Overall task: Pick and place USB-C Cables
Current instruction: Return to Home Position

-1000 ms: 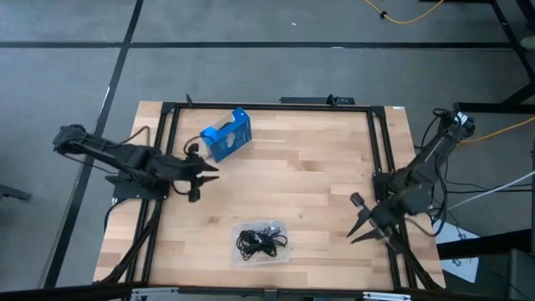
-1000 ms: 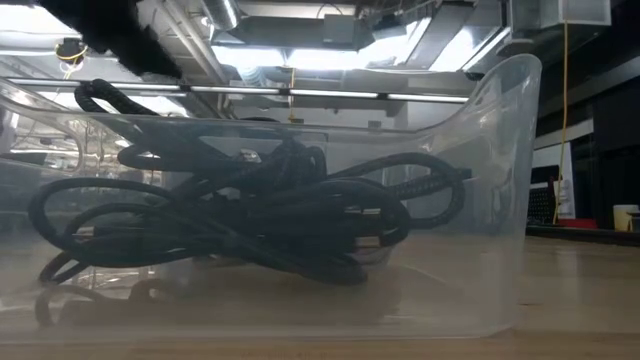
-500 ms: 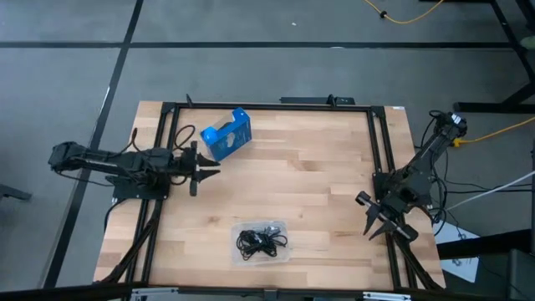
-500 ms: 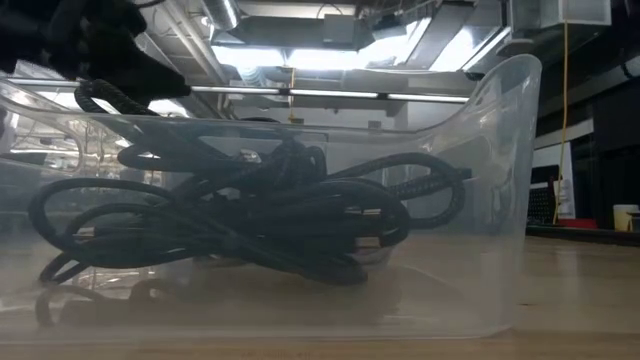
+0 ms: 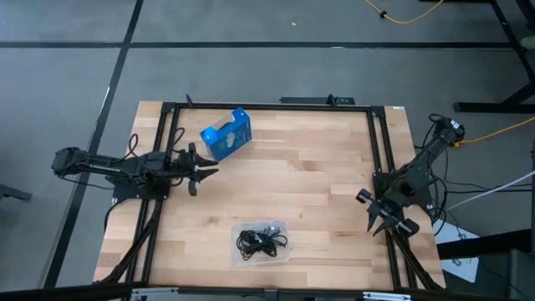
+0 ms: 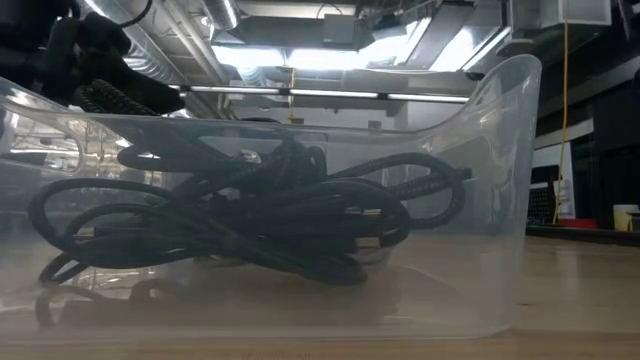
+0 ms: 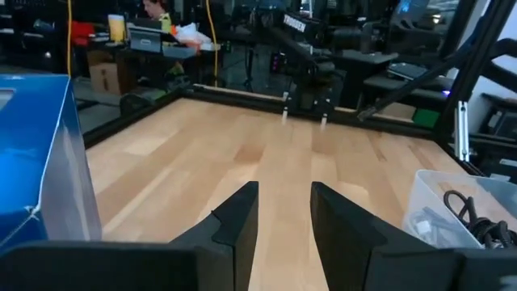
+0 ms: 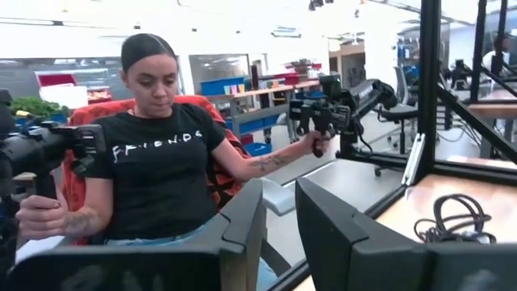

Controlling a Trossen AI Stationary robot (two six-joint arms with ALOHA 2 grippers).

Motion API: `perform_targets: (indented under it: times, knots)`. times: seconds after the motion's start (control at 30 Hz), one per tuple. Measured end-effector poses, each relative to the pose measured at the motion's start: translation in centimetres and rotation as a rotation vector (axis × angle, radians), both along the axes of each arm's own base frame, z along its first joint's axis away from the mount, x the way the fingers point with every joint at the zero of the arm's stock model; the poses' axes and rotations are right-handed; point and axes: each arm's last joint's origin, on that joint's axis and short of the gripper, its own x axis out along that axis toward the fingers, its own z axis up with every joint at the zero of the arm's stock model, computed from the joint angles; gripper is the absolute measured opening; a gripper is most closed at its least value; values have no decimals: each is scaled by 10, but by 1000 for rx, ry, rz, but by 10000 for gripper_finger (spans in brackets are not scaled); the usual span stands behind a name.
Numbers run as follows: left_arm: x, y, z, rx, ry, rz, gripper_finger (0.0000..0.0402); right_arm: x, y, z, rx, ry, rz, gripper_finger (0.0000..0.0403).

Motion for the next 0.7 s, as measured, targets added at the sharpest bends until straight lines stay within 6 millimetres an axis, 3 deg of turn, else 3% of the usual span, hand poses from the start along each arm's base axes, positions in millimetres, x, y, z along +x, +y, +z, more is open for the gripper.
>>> perform_targets:
  times: [0.7]
  knots:
    - [-1, 0, 2, 25, -13, -2, 108, -16, -18, -9, -138, -54, -17, 81]
